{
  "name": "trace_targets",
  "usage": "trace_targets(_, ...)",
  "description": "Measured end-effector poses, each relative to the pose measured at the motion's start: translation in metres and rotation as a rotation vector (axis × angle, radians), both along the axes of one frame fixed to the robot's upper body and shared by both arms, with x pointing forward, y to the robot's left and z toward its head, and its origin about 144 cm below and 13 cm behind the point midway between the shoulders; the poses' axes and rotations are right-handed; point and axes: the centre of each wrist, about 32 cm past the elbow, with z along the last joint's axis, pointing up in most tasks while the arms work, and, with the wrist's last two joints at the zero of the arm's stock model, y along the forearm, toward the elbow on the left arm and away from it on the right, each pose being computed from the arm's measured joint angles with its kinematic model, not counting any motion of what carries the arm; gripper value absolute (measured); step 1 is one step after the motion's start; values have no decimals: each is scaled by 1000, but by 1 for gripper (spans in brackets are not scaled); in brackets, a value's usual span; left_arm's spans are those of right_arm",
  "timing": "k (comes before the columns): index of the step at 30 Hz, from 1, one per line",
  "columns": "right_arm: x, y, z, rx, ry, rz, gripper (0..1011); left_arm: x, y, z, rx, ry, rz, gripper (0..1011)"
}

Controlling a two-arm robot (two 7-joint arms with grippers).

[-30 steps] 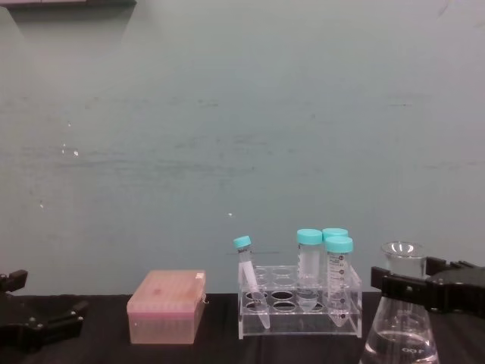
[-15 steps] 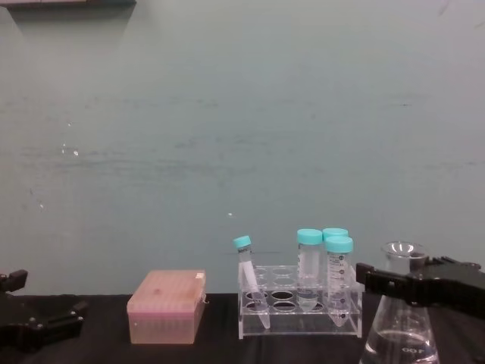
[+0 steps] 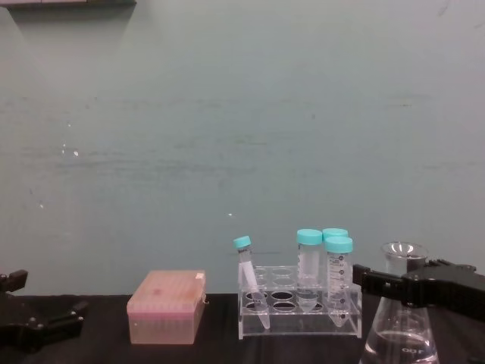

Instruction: Pick up the beaker with the right gripper, shake it three times, and then put it down.

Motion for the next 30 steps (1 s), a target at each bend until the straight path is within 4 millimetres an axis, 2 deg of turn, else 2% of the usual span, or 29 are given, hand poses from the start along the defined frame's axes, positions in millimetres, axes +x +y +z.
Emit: trace_targets(30,-3,-2,-2,-6,-3,0,1000,0,0,0,0,0,0,1000)
